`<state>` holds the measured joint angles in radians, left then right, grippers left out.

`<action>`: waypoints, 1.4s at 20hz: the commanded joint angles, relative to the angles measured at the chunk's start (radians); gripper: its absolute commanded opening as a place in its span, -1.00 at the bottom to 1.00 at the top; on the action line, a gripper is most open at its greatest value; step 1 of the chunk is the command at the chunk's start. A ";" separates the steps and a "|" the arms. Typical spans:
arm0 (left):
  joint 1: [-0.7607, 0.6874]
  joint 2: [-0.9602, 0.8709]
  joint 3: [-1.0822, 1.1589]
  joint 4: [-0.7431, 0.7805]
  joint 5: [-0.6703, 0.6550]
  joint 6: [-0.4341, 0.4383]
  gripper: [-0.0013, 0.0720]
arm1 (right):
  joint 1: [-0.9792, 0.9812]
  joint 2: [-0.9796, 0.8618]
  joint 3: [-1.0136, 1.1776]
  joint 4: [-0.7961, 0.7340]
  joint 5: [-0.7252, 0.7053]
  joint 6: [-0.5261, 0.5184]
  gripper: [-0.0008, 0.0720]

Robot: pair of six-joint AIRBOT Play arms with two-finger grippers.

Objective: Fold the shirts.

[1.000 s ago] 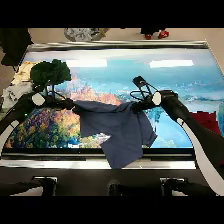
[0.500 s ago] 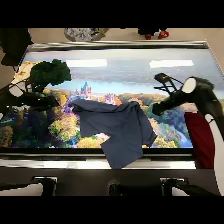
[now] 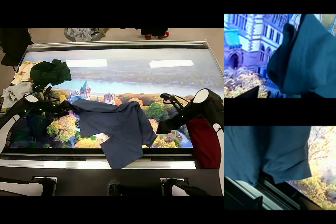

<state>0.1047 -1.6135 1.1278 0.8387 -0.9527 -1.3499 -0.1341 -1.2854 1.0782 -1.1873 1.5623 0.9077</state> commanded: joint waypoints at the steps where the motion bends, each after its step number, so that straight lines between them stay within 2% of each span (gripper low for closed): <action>1: -0.013 -0.043 -0.002 -0.055 0.056 0.019 0.73 | -0.005 0.022 -0.031 0.018 -0.002 -0.007 0.54; 5: -0.020 -0.069 -0.002 -0.084 0.105 0.019 0.67 | -0.005 0.025 -0.031 0.026 0.000 -0.006 0.54; 6: -0.026 -0.069 -0.002 -0.084 0.120 0.019 0.45 | -0.005 0.024 -0.031 0.026 0.000 -0.006 0.54; 7: -0.032 -0.071 -0.002 -0.084 0.126 0.019 -0.02 | -0.005 0.024 -0.031 0.026 -0.001 -0.002 0.54; 11: -0.046 -0.086 -0.002 -0.084 0.123 0.015 -0.88 | -0.005 0.045 -0.091 0.055 -0.037 0.027 0.59; 12: -0.045 -0.084 -0.002 -0.084 0.116 0.016 -0.87 | -0.005 0.066 -0.144 0.074 -0.060 0.027 0.69; 18: -0.044 -0.042 -0.002 -0.083 0.104 0.019 -0.87 | -0.005 0.137 -0.494 0.264 -0.279 0.026 0.74; 21: -0.044 -0.028 -0.002 -0.083 0.070 0.019 -0.87 | 0.008 0.137 -0.582 0.361 -0.370 -0.007 0.74; 24: -0.044 -0.027 -0.002 -0.083 0.042 0.019 -0.87 | 0.145 0.137 -0.597 0.365 -0.494 0.007 0.73; 25: -0.043 -0.025 -0.002 -0.079 0.032 0.019 -0.87 | 0.193 0.137 -0.597 0.365 -0.574 0.048 0.65; 26: -0.043 -0.019 -0.002 -0.077 0.024 0.019 -0.87 | 0.222 0.138 -0.595 0.365 -0.631 0.087 0.11; 27: -0.043 -0.005 -0.001 -0.077 0.018 0.019 -0.88 | 0.228 0.138 -0.587 0.372 -0.640 0.135 -0.91; 28: -0.043 0.018 0.003 -0.076 0.018 0.019 -0.88 | 0.224 0.142 -0.566 0.378 -0.621 0.150 -0.88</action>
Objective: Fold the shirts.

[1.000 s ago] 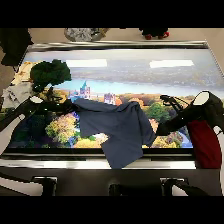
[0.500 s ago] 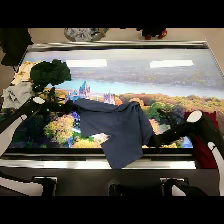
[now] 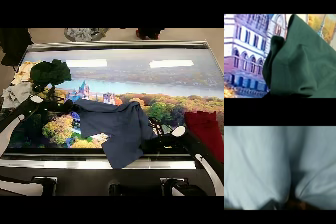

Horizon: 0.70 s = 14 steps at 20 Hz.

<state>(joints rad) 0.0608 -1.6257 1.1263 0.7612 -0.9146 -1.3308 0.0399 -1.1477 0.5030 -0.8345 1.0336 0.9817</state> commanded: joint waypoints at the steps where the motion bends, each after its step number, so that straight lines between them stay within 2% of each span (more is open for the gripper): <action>1: 0.000 0.064 0.016 0.004 -0.021 0.002 -0.88 | 0.050 0.018 0.046 0.020 -0.051 0.035 -0.88; 3: 0.000 0.169 0.072 0.018 -0.031 0.046 -0.88 | 0.050 0.087 0.183 -0.036 0.040 -0.036 -0.88; 6: 0.001 0.390 0.229 0.104 -0.046 0.055 -0.88 | 0.050 0.254 0.526 -0.290 0.069 -0.008 -0.88; 9: 0.042 0.629 0.433 0.187 -0.045 -0.044 -0.88 | 0.050 0.423 0.953 -0.768 -0.014 0.187 -0.87; 10: 0.065 0.698 0.491 0.193 -0.046 -0.068 -0.88 | 0.050 0.466 1.076 -0.872 -0.040 0.234 -0.87; 11: 0.083 0.767 0.540 0.193 -0.046 -0.094 -0.88 | 0.050 0.497 1.174 -0.885 -0.051 0.236 -0.87; 14: 0.085 0.932 0.613 0.192 -0.042 -0.186 -0.88 | 0.050 0.547 1.385 -0.794 -0.077 0.245 -0.87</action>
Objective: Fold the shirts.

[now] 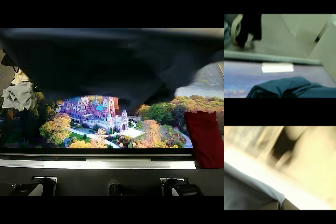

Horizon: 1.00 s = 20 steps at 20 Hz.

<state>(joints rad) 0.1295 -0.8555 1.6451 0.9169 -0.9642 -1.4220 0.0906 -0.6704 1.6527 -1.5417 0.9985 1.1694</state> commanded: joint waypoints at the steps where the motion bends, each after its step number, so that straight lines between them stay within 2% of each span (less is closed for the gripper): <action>1: 0.018 0.206 0.095 0.039 0.016 -0.116 -0.88 | -0.001 0.070 0.282 -0.084 -0.034 0.064 -0.87; 3: 0.019 0.252 0.095 0.089 0.017 -0.154 -0.88 | -0.001 0.069 0.322 -0.098 -0.001 0.063 -0.87; 6: 0.019 0.252 0.094 0.151 -0.032 -0.161 -0.88 | -0.001 0.052 0.322 -0.112 0.108 0.063 -0.87; 10: 0.019 0.140 0.082 0.169 -0.239 -0.155 -0.88 | -0.001 -0.070 0.319 -0.201 0.359 0.096 -0.87; 12: 0.018 0.058 0.019 0.169 -0.290 -0.106 -0.88 | -0.001 -0.194 0.287 -0.206 0.451 0.095 -0.87; 13: 0.019 0.010 -0.034 0.170 -0.293 -0.084 -0.88 | -0.001 -0.270 0.259 -0.193 0.444 0.095 -0.87; 16: 0.019 -0.157 -0.212 0.170 -0.275 -0.031 -0.87 | -0.001 -0.523 0.178 -0.094 0.306 0.079 -0.87; 20: 0.019 -0.441 -0.343 0.169 -0.136 0.010 -0.87 | -0.001 -0.867 0.174 0.071 0.137 0.073 -0.87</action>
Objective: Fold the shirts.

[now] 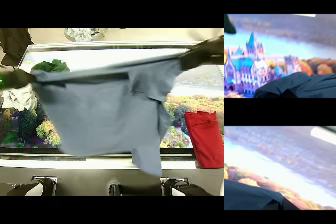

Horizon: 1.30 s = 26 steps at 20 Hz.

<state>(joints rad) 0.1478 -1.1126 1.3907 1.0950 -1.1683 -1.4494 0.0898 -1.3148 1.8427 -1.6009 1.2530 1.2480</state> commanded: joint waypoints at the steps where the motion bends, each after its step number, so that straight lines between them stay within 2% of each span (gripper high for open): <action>1: 0.000 -0.257 -0.085 -0.014 0.080 0.037 -0.87 | 0.000 -0.285 -0.016 0.166 -0.143 -0.003 -0.87; 4: 0.000 -0.431 -0.083 -0.063 0.088 0.037 -0.87 | 0.001 -0.406 -0.017 0.266 -0.153 0.053 -0.86; 7: 0.000 -0.528 -0.083 -0.120 0.085 0.037 -0.87 | 0.001 -0.472 -0.016 0.285 -0.153 0.059 -0.87; 8: 0.000 -0.539 -0.083 -0.137 0.084 0.037 -0.76 | 0.001 -0.477 -0.016 0.284 -0.165 0.058 -0.85; 9: 0.003 -0.538 -0.079 -0.142 0.077 0.037 -0.30 | -0.001 -0.474 -0.014 0.270 -0.167 0.044 -0.43; 10: 0.012 -0.536 -0.055 -0.142 0.036 0.037 0.41 | -0.010 -0.461 -0.006 0.262 -0.146 0.002 0.44; 11: 0.032 -0.536 -0.020 -0.141 -0.031 0.037 0.57 | -0.031 -0.442 0.009 0.248 -0.097 -0.057 0.71; 13: 0.088 -0.530 0.043 -0.087 -0.198 0.037 0.48 | -0.115 -0.397 0.031 0.198 0.044 -0.109 0.61; 14: 0.116 -0.515 0.044 -0.030 -0.266 0.036 0.43 | -0.177 -0.377 0.031 0.192 0.128 -0.125 0.48; 16: 0.158 -0.466 -0.032 0.050 -0.349 0.037 0.43 | -0.298 -0.360 0.024 0.206 0.311 -0.128 0.41; 17: 0.173 -0.431 -0.117 0.059 -0.349 0.037 0.43 | -0.352 -0.360 0.010 0.206 0.384 -0.132 0.34; 20: 0.182 -0.362 -0.379 0.056 -0.268 0.084 0.43 | -0.449 -0.360 -0.065 0.211 0.495 -0.206 0.34; 22: 0.170 -0.361 -0.476 0.015 -0.243 0.132 0.43 | -0.468 -0.360 -0.111 0.215 0.504 -0.227 0.34; 24: 0.155 -0.361 -0.515 -0.047 -0.195 0.141 0.42 | -0.467 -0.361 -0.125 0.244 0.480 -0.236 0.34; 26: 0.134 -0.361 -0.520 -0.063 -0.139 0.141 0.27 | -0.467 -0.361 -0.125 0.290 0.444 -0.239 0.34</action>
<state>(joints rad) 0.2989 -1.4818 0.9283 1.0733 -1.3739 -1.3296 -0.3584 -1.6768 1.7367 -1.3605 1.6966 1.0321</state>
